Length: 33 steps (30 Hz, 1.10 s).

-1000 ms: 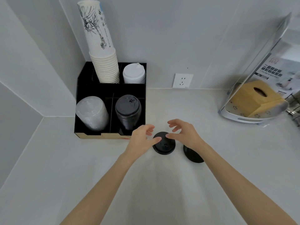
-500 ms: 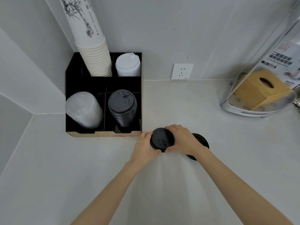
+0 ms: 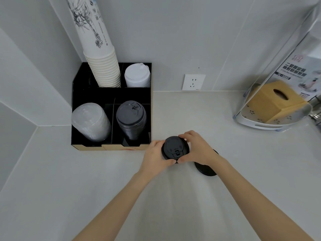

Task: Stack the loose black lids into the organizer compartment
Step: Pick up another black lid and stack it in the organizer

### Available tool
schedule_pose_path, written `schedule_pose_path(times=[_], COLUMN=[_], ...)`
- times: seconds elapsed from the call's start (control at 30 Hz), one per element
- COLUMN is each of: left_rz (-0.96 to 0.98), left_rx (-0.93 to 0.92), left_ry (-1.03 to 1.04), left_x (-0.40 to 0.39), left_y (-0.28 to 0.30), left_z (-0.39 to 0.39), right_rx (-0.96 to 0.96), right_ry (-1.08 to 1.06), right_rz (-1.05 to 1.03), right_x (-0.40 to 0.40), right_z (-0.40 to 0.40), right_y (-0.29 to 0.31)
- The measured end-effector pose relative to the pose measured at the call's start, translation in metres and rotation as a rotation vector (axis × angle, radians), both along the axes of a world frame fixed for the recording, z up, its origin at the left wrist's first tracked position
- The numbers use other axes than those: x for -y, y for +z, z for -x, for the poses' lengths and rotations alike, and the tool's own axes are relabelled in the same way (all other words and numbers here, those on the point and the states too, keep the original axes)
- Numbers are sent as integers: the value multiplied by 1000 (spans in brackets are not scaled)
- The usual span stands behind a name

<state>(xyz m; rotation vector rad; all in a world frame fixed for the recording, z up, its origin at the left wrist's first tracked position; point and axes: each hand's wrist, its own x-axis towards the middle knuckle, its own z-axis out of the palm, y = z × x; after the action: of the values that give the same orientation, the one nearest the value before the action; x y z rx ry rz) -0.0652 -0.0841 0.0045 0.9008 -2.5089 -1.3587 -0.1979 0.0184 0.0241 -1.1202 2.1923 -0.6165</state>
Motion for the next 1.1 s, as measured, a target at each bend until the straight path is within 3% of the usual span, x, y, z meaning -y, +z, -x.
schedule_pose_path(times=[0.53,1.1], left_rz=[151,131], left_rx=[-289,-264], left_ry=[138,206], left_x=[51,124], left_y=[73,73], left_z=[-29,-45], right_rx=[-9,70], right_ry=[-1,-22], right_rz=[295,421], right_x=[50,131], right_z=[-14,-40], right_y=[75,71])
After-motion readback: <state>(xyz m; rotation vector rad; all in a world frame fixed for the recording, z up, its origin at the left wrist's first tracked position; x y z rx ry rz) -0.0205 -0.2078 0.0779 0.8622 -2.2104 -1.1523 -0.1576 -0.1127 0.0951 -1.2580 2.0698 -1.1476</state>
